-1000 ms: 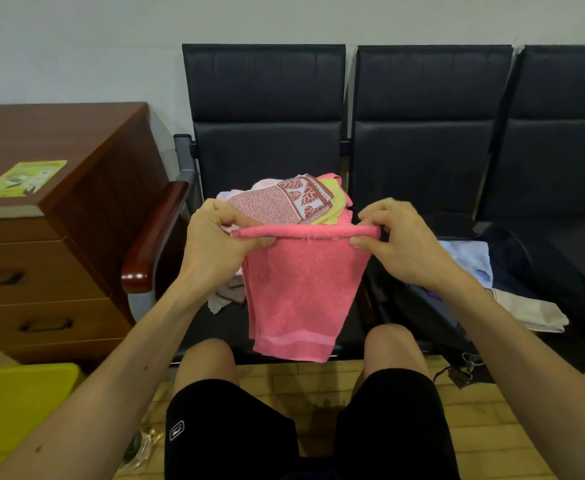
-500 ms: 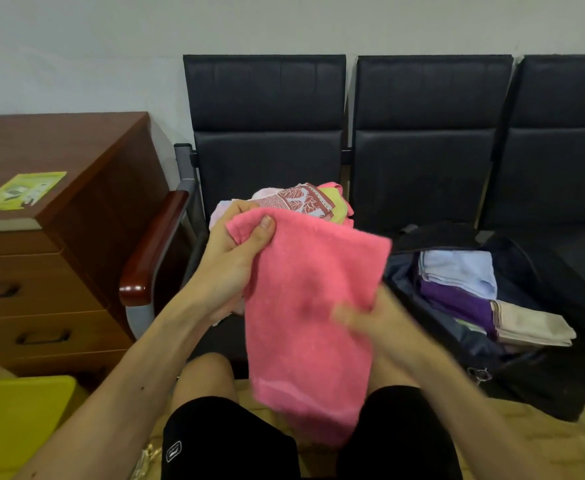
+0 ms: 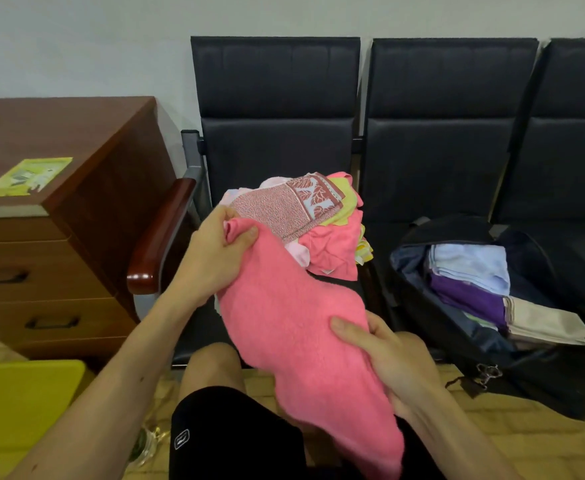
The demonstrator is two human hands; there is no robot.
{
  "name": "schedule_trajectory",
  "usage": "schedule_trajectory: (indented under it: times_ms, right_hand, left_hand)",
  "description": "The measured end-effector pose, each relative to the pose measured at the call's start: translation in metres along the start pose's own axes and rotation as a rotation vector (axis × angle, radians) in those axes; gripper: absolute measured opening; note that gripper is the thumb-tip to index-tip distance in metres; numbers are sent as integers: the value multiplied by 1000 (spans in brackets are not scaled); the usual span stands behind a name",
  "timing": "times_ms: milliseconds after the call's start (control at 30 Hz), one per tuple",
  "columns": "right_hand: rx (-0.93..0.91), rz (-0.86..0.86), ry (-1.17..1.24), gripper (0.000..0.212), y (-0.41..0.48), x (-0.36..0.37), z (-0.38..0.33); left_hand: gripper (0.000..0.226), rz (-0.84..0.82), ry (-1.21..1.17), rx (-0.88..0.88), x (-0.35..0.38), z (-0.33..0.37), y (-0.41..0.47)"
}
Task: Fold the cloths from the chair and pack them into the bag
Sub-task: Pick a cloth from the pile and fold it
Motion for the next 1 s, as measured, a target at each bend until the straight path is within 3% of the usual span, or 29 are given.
schedule_trajectory:
  times_ms: [133, 267, 300, 367, 400, 500, 600, 833, 900, 1000]
  right_hand:
    - [19, 1, 187, 41, 2, 2, 1]
    - [-10, -6, 353, 9, 12, 2, 1]
    - [-21, 4, 361, 25, 15, -1, 3]
    - [-15, 40, 366, 54, 21, -4, 6]
    - [-21, 68, 364, 58, 23, -6, 6]
    - [-52, 78, 354, 51, 26, -11, 2]
    - [-92, 50, 337, 44, 27, -13, 1]
    - [-104, 28, 179, 107, 29, -27, 8]
    - [-90, 29, 147, 109, 28, -32, 10]
    - [-56, 40, 36, 100, 26, -38, 14]
  left_hand:
    - [17, -391, -684, -498, 29, -18, -8]
    - [57, -540, -1212, -608, 57, -33, -26]
    - [67, -558, -1248, -628, 64, -37, -33]
    - [86, -645, -1255, -734, 81, -46, -49]
    - [94, -741, -1255, -785, 90, -49, -60]
    - [101, -1023, -1260, -845, 104, -51, -86]
    - [96, -1101, -1266, -831, 104, -46, -98]
    - [72, -1030, -1052, -714, 94, -50, -103]
    - [69, -939, -1043, -724, 89, -52, -97]
    - [34, -750, -975, -690, 79, -54, -84]
Point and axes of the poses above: each hand's wrist, its own y-axis towards the middle knuckle, its own x-axis out of the palm, z = x × y, the point moved 4 cm from there along y, towards the middle knuckle, and after that the axes turned 11 degrees about -x, right-handed, at the moved point
